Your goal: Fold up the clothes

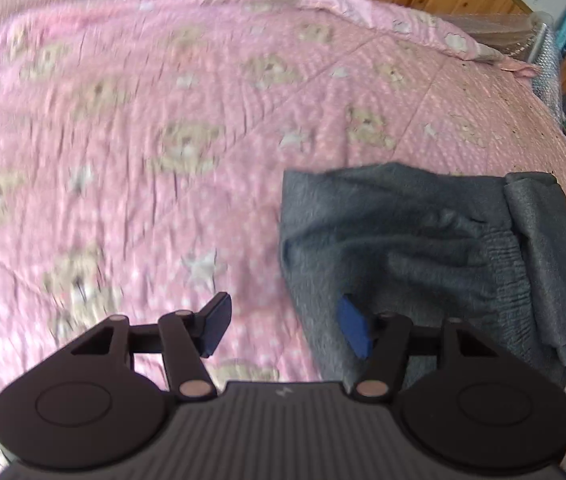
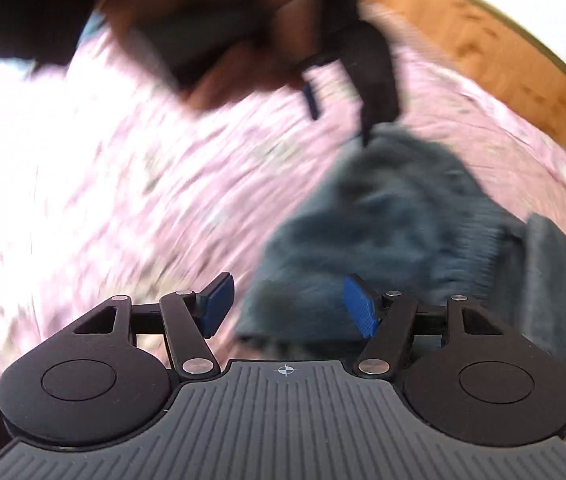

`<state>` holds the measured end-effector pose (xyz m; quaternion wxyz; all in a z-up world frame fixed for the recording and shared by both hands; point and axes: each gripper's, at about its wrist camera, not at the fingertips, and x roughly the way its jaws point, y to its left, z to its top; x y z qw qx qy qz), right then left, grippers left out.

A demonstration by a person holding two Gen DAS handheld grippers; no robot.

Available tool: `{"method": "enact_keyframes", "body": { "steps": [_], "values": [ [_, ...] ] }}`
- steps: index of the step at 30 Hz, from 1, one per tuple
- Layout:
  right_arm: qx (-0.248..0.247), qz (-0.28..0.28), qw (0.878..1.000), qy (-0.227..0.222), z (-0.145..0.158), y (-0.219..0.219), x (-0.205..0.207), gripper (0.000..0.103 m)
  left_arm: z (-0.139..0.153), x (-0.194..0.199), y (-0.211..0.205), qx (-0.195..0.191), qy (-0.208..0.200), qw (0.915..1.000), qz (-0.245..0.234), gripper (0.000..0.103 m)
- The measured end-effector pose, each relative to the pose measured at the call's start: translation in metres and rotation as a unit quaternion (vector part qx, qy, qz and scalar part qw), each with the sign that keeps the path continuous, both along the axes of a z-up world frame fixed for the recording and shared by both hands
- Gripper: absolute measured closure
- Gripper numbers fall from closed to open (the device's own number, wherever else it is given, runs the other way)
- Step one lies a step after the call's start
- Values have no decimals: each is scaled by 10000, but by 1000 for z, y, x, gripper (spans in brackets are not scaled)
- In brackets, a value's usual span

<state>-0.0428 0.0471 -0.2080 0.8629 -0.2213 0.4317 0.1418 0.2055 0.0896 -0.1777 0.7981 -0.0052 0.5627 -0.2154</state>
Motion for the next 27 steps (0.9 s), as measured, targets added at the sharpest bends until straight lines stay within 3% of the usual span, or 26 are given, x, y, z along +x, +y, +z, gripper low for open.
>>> {"method": "enact_keyframes", "body": {
  "steps": [2,4,6,7,9,13,19,21,22,25,27],
  "values": [
    [-408,78,9991,-34,-14,9,-3,47,-6,-1,0,-199,21,9998,72,36],
    [-514,34,9986,-73,-18,9,-1,53,-7,0,-3,-363,-34,9992,140,35],
    [-503,-6,9987,-29,-17,8,6,75,-5,2,-7,-567,-42,9982,169,64],
    [-462,-29,9989,7,-15,6,9,87,-3,4,-10,-624,-44,9979,141,88],
    [-273,-139,9995,97,-12,1,6,92,2,8,-18,-554,-132,9983,98,94],
    [-128,-254,9995,141,-12,-3,-1,94,0,12,-29,-294,-128,9995,-55,95],
    [0,-288,9994,167,-15,-7,-4,93,-3,18,-28,-119,-46,9999,-114,93],
    [421,-531,9976,140,0,-31,-9,87,5,16,-27,20,-75,9998,-189,82],
    [686,-687,9952,121,10,-46,-12,82,10,15,-25,84,-89,9997,-219,77],
    [1477,-1152,9823,66,40,-92,-21,44,36,5,-9,242,-387,9986,-250,52],
    [1764,-1761,9683,-156,56,-141,-33,41,52,-3,-3,362,-563,9975,-216,51]
  ]
}}
